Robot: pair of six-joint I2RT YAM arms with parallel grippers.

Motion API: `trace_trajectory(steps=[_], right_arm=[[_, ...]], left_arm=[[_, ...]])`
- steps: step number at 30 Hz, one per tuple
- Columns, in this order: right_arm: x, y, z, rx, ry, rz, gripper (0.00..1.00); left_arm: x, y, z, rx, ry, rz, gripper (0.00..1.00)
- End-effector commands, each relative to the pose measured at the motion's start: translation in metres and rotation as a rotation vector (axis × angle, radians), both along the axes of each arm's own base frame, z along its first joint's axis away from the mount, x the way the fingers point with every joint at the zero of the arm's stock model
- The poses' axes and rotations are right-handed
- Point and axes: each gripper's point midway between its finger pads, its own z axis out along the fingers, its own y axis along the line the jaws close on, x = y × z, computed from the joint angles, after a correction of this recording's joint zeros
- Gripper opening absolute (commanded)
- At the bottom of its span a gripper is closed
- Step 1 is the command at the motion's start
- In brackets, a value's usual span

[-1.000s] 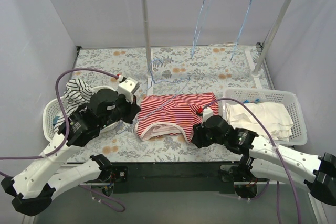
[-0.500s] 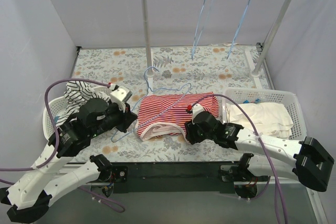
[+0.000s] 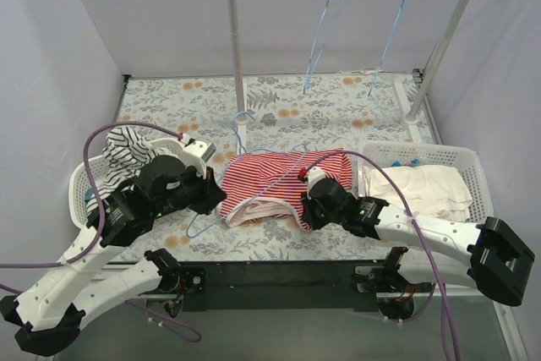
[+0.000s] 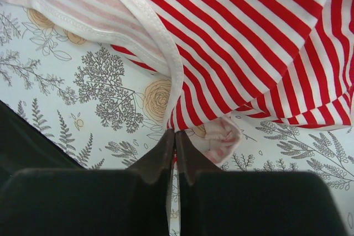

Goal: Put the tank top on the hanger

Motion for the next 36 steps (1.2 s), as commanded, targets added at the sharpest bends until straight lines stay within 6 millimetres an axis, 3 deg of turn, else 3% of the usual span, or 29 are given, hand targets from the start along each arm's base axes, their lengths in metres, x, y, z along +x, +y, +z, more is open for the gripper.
trace_trajectory(steps=[1, 6, 12, 20, 36], right_arm=[[0.030, 0.000, 0.031, 0.077, -0.044, -0.083, 0.03], [0.082, -0.020, 0.062, 0.187, 0.011, -0.183, 0.01], [0.118, -0.023, 0.090, 0.255, 0.018, -0.252, 0.01], [0.133, -0.021, 0.101, 0.284, 0.042, -0.278, 0.01], [0.146, -0.045, 0.114, 0.231, -0.003, -0.363, 0.01]], left_arm=[[-0.016, 0.007, 0.007, -0.065, 0.023, 0.010, 0.00], [-0.015, 0.007, 0.012, -0.049, 0.028, 0.013, 0.00], [-0.014, 0.003, 0.018, -0.031, 0.029, -0.018, 0.00], [-0.015, -0.008, 0.018, 0.012, 0.051, -0.099, 0.00], [-0.012, -0.006, 0.031, 0.083, 0.043, -0.134, 0.00]])
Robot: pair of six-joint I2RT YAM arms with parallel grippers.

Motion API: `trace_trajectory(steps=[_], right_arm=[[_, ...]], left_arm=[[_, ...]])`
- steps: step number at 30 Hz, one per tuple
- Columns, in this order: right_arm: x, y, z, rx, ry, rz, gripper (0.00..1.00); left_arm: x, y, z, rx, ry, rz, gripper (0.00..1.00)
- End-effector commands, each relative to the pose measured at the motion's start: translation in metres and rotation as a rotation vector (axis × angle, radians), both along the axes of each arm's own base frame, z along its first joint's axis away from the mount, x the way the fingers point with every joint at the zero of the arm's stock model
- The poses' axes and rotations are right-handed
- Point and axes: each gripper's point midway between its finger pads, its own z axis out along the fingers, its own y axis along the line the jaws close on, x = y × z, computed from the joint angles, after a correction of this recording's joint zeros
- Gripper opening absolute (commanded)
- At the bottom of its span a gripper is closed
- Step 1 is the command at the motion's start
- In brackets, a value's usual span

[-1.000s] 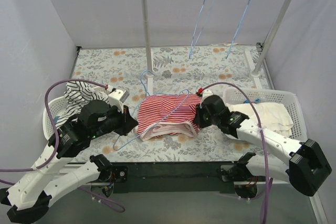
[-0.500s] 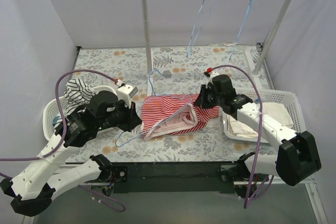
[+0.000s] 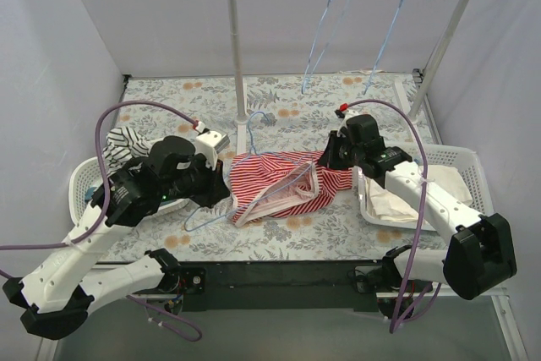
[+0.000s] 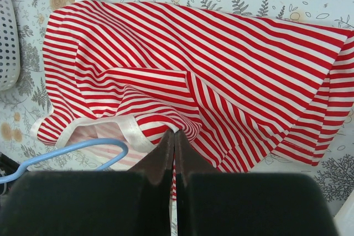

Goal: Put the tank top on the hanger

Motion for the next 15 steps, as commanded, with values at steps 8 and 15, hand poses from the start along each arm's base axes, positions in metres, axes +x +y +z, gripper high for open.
trace_trajectory(steps=[8, 15], right_arm=[[0.011, -0.004, 0.038, 0.024, -0.083, -0.020, 0.01], [0.010, -0.002, 0.050, 0.041, -0.098, -0.007, 0.01]], left_arm=[[-0.004, -0.004, 0.007, 0.023, 0.000, -0.055, 0.00], [-0.003, -0.007, 0.003, 0.041, 0.004, -0.058, 0.00]])
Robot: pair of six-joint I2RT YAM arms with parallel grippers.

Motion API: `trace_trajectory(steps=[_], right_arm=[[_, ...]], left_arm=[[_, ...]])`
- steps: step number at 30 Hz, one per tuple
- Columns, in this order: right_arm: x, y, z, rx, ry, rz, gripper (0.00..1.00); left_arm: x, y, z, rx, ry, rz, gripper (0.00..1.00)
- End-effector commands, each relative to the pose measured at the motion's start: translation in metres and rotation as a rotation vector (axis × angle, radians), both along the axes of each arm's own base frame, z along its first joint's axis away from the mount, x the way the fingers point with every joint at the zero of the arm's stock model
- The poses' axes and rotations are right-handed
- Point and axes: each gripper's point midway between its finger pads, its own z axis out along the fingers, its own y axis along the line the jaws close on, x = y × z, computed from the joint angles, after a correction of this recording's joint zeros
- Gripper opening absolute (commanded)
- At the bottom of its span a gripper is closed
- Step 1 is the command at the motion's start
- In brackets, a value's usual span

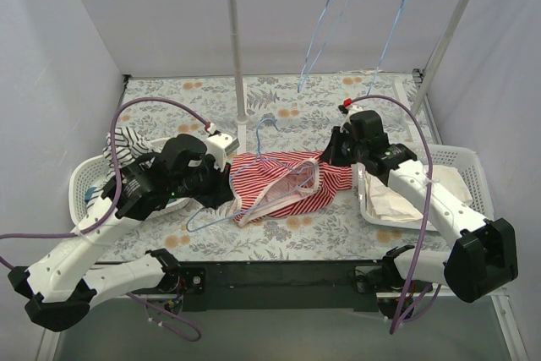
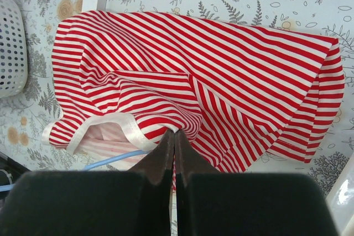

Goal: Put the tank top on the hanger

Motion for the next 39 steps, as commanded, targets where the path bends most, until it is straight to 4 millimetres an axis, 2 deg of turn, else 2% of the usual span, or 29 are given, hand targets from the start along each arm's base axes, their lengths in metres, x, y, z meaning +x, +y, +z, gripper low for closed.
trace_trajectory(steps=[1, 8, 13, 17, 25, 28, 31, 34, 36, 37, 38, 39], right_arm=[[0.007, 0.004, 0.036, 0.045, -0.085, 0.014, 0.01], [0.003, 0.006, 0.046, 0.065, -0.096, 0.029, 0.01], [-0.001, 0.012, 0.055, 0.096, -0.099, 0.064, 0.01], [-0.005, 0.015, 0.056, 0.110, -0.090, 0.085, 0.02], [-0.012, 0.010, 0.083, 0.133, -0.148, 0.077, 0.04], [-0.016, 0.011, 0.089, 0.147, -0.156, 0.089, 0.05], [-0.016, 0.015, 0.086, 0.151, -0.140, 0.106, 0.06], [-0.018, 0.017, 0.083, 0.153, -0.128, 0.121, 0.10], [-0.020, 0.019, 0.085, 0.159, -0.133, 0.136, 0.17], [-0.020, 0.018, 0.086, 0.159, -0.137, 0.139, 0.21], [-0.022, 0.018, 0.088, 0.160, -0.142, 0.141, 0.30], [-0.023, 0.018, 0.091, 0.162, -0.153, 0.146, 0.33]], left_arm=[[0.000, -0.001, 0.013, -0.020, -0.033, -0.013, 0.00], [-0.002, -0.004, 0.008, -0.019, -0.023, -0.029, 0.00], [-0.003, -0.012, -0.003, -0.028, -0.004, -0.053, 0.00], [-0.002, -0.020, -0.002, -0.083, -0.023, -0.061, 0.00], [0.006, -0.020, -0.014, -0.096, -0.032, -0.011, 0.00], [0.002, -0.023, -0.008, -0.138, -0.048, -0.031, 0.00], [-0.001, -0.032, 0.002, -0.214, -0.075, -0.067, 0.00], [0.003, -0.040, 0.003, -0.267, -0.104, -0.075, 0.00], [0.007, -0.045, 0.003, -0.286, -0.116, -0.073, 0.00], [0.007, -0.046, -0.006, -0.280, -0.104, -0.075, 0.00], [0.007, -0.049, -0.008, -0.287, -0.094, -0.074, 0.00], [0.010, -0.053, -0.006, -0.306, -0.104, -0.075, 0.00]])
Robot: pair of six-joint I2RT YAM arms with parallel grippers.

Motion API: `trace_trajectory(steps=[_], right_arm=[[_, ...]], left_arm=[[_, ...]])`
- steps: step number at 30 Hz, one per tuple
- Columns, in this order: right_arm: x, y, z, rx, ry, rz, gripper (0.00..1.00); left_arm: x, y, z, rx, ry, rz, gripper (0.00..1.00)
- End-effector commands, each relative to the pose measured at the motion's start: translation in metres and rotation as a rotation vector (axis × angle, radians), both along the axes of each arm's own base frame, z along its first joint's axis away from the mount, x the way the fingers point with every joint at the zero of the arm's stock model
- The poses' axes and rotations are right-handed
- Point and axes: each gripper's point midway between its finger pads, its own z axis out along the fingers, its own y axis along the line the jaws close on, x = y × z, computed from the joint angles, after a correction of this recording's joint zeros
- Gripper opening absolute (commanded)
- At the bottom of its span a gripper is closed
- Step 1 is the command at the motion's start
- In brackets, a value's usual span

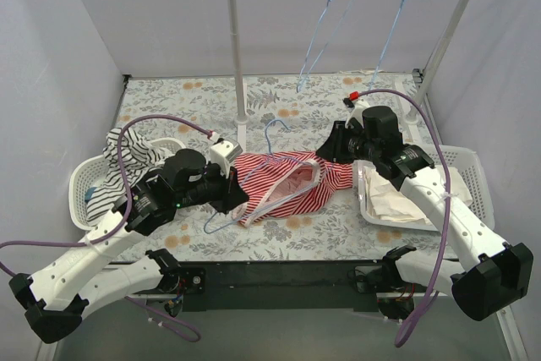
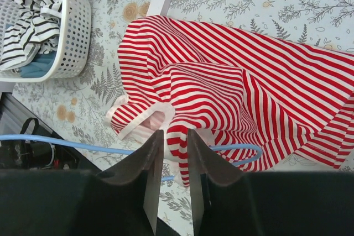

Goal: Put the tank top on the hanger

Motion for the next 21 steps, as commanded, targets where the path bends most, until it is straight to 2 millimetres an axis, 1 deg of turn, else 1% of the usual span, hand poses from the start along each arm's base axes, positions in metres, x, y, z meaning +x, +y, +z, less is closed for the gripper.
trace_trajectory(steps=[1, 2, 3, 4, 5, 6, 7, 8, 9, 10, 11, 13, 14, 16, 17, 19, 21], right_arm=[[-0.001, 0.004, 0.031, 0.037, -0.078, 0.038, 0.35], [-0.002, 0.004, 0.033, 0.034, -0.091, 0.044, 0.41], [-0.003, 0.002, 0.035, 0.031, -0.096, 0.041, 0.43], [-0.005, 0.002, 0.036, 0.028, -0.099, 0.041, 0.45], [-0.007, 0.001, 0.036, 0.022, -0.105, 0.044, 0.48], [-0.006, -0.002, 0.034, 0.007, -0.107, 0.031, 0.49], [-0.007, -0.004, 0.034, -0.004, -0.109, 0.024, 0.50], [-0.009, -0.007, 0.031, -0.018, -0.111, 0.017, 0.51], [-0.008, -0.011, 0.028, -0.037, -0.116, -0.005, 0.51], [-0.008, -0.014, 0.026, -0.050, -0.120, -0.019, 0.51], [-0.009, -0.020, 0.020, -0.081, -0.117, -0.044, 0.51], [-0.010, -0.026, 0.010, -0.114, -0.114, -0.059, 0.51], [-0.012, -0.029, 0.002, -0.128, -0.102, -0.064, 0.51], [-0.015, -0.026, -0.006, -0.136, -0.088, -0.047, 0.51], [-0.015, -0.024, -0.010, -0.143, -0.076, -0.039, 0.50], [-0.016, -0.021, -0.016, -0.158, -0.068, -0.034, 0.50], [-0.014, -0.023, -0.028, -0.198, -0.061, -0.049, 0.50]], left_arm=[[0.008, -0.021, 0.003, -0.094, -0.024, -0.021, 0.00], [0.009, -0.022, 0.001, -0.103, -0.018, -0.011, 0.00], [0.013, -0.026, 0.004, -0.126, -0.029, -0.003, 0.00], [0.015, -0.028, 0.002, -0.134, -0.028, 0.007, 0.00], [0.018, -0.027, -0.007, -0.129, -0.022, 0.028, 0.00], [0.022, -0.031, -0.001, -0.173, -0.031, 0.048, 0.00], [0.024, -0.033, -0.002, -0.187, -0.031, 0.060, 0.00], [0.024, -0.033, -0.010, -0.190, -0.019, 0.067, 0.00], [0.029, -0.035, -0.007, -0.213, -0.030, 0.086, 0.00], [0.030, -0.035, -0.010, -0.212, -0.029, 0.096, 0.00], [0.031, -0.035, -0.013, -0.211, -0.030, 0.102, 0.00], [0.032, -0.034, -0.016, -0.207, -0.031, 0.111, 0.00], [0.033, -0.036, -0.014, -0.221, -0.038, 0.107, 0.00], [0.029, -0.040, -0.017, -0.238, -0.027, 0.078, 0.00], [0.029, -0.043, -0.015, -0.257, -0.033, 0.066, 0.00], [0.025, -0.048, -0.019, -0.261, -0.023, 0.036, 0.00], [0.024, -0.053, -0.025, -0.251, -0.016, 0.022, 0.00]])
